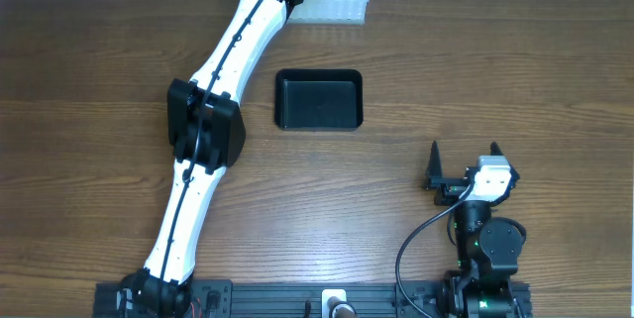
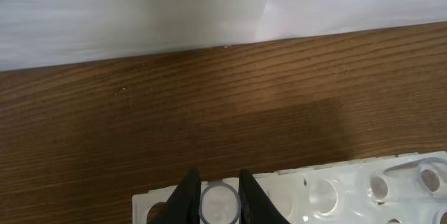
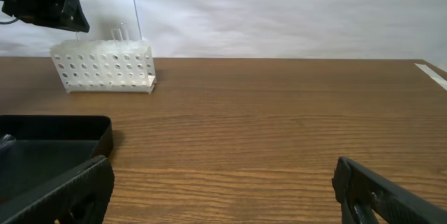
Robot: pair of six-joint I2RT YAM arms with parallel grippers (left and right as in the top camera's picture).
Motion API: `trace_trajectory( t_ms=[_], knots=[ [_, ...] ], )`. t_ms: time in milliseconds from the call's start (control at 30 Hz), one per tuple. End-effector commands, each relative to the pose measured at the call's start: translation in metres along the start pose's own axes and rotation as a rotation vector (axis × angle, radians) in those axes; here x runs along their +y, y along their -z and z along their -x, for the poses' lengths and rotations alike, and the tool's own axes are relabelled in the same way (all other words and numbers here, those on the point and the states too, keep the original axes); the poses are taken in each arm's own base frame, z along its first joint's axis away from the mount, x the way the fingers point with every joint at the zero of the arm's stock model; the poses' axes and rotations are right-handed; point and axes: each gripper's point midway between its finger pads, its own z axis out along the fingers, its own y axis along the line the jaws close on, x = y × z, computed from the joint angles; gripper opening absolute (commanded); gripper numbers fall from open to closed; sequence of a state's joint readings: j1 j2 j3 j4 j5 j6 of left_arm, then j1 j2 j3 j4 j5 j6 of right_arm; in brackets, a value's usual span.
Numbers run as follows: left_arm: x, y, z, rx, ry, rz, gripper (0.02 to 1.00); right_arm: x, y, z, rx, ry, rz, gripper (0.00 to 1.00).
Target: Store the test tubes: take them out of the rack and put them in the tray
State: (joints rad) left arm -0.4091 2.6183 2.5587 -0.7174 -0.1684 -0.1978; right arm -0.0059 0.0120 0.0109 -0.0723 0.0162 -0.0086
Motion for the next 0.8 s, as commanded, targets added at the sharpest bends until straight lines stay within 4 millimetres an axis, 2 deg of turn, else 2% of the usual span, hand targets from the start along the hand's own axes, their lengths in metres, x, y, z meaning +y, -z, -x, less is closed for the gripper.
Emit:
trace_trajectory(
  t_ms=[33,467,800],
  knots=[
    [0.005,0.014,0.014,-0.022,0.005,0.003,0.095,0.002,0.0,-0.002,0.002,0.007,0.01,0.993],
    [0.006,0.065,0.059,-0.125,0.022,-0.009,0.062,0.002,0.0,-0.002,0.002,0.007,0.01,0.993],
    [0.013,0.132,0.099,-0.222,0.041,-0.01,0.06,0.002,0.0,-0.002,0.001,0.007,0.01,0.991]
  ],
)
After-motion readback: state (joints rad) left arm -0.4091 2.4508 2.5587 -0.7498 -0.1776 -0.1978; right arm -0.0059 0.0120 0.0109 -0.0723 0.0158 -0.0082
